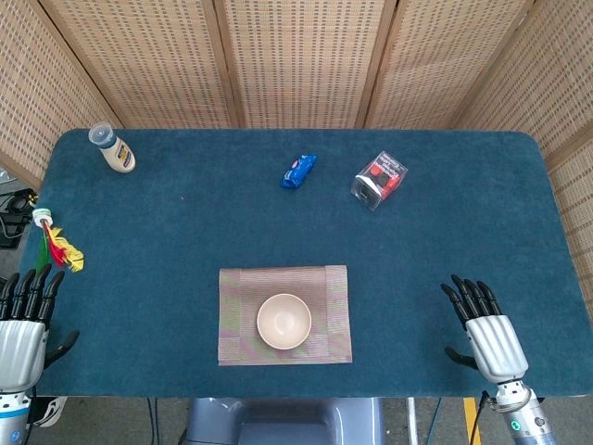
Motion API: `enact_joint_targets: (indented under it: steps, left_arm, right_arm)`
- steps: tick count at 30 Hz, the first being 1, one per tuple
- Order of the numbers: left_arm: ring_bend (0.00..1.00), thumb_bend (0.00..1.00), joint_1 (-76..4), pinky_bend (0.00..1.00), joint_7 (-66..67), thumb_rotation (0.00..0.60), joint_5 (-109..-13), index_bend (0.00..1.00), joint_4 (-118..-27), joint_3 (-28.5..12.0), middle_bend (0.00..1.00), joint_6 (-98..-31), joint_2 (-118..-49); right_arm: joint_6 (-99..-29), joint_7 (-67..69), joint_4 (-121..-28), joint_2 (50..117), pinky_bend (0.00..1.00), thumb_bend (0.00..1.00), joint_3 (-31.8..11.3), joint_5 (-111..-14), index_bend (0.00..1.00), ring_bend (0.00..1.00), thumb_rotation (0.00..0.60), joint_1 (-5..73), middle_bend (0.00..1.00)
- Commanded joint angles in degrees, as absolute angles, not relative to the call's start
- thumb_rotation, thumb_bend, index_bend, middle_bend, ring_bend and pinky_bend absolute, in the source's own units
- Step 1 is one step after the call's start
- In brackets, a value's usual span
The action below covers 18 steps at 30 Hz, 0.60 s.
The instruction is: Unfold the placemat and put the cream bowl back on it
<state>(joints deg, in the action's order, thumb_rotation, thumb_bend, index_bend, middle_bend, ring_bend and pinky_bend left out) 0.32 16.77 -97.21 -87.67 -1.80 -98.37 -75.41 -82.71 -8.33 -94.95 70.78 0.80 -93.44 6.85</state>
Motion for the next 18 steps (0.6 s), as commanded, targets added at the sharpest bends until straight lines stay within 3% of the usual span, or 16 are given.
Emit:
enact_joint_targets:
  steps: [1,18]
  left_arm:
    - [0.00,0.00,0.3,0.00,16.8,0.600,-97.2,0.00,-87.6,-1.8,0.00,-98.3,-75.4]
    - [0.00,0.00,-0.3,0.00,17.0,0.600,-96.9,0.00,-87.4,-1.2,0.00,-96.4,-75.7]
  right_arm:
    - [-82.9,-8.2,-94.9,70.7,0.00,0.17,0.8,-93.6,0.09,0.00,0.600,6.8,0.00]
    - [-84.9,-7.0,-93.9,71.4,0.00,0.17,0.5,-95.1,0.09,0.00,0.600,6.5,0.00]
